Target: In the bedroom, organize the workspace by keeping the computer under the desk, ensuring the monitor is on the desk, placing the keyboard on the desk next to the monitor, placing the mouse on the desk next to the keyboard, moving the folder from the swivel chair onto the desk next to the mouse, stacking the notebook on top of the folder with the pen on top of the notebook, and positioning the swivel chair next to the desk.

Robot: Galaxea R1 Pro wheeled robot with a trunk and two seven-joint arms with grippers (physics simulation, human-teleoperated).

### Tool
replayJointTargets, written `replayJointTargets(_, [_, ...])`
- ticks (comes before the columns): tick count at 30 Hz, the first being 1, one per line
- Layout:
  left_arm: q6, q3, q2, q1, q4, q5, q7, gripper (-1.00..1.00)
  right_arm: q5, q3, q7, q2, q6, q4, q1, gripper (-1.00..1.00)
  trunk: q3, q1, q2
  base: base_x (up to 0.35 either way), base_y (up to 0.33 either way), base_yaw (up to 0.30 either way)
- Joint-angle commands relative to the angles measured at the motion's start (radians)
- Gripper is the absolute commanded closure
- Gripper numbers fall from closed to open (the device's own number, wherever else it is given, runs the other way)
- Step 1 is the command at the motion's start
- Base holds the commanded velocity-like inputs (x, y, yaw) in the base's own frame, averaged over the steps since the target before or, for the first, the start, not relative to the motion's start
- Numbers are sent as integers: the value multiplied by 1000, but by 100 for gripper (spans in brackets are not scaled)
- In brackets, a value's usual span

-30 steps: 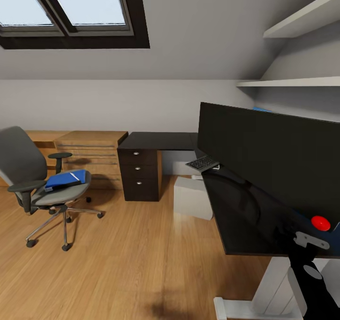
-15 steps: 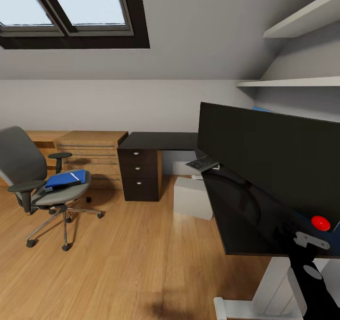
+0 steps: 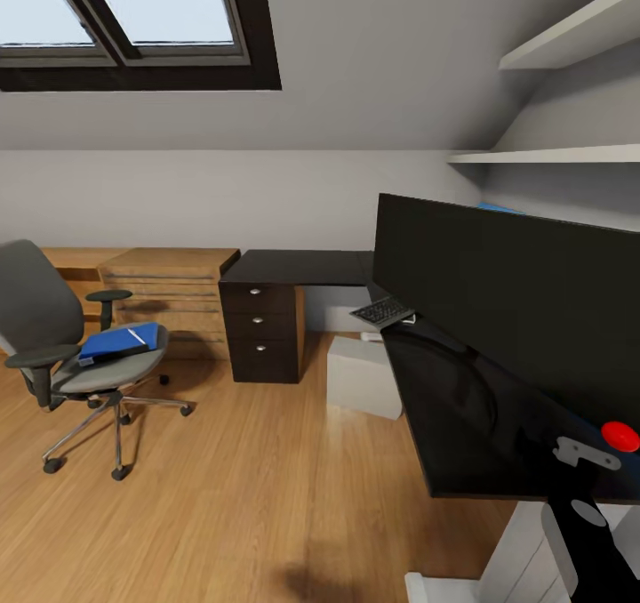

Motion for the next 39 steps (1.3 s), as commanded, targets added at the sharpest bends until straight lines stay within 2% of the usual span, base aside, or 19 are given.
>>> replayJointTargets(1, [-3, 3, -1, -1, 0, 6, -3, -100, -7, 1, -3, 0, -2, 0, -1, -100, -1, 0, 0, 59, 0, 0])
replayJointTargets(31, [-3, 3, -1, -1, 0, 6, -1, -100, -7, 1, -3, 0, -2, 12, -1, -100, -1, 0, 0, 6, 0, 0])
replayJointTargets(39, [-3, 4, -1, -1, 0, 6, 0, -100, -7, 1, -3, -16, -2, 23, -1, -100, -1, 0, 0, 0, 0, 0])
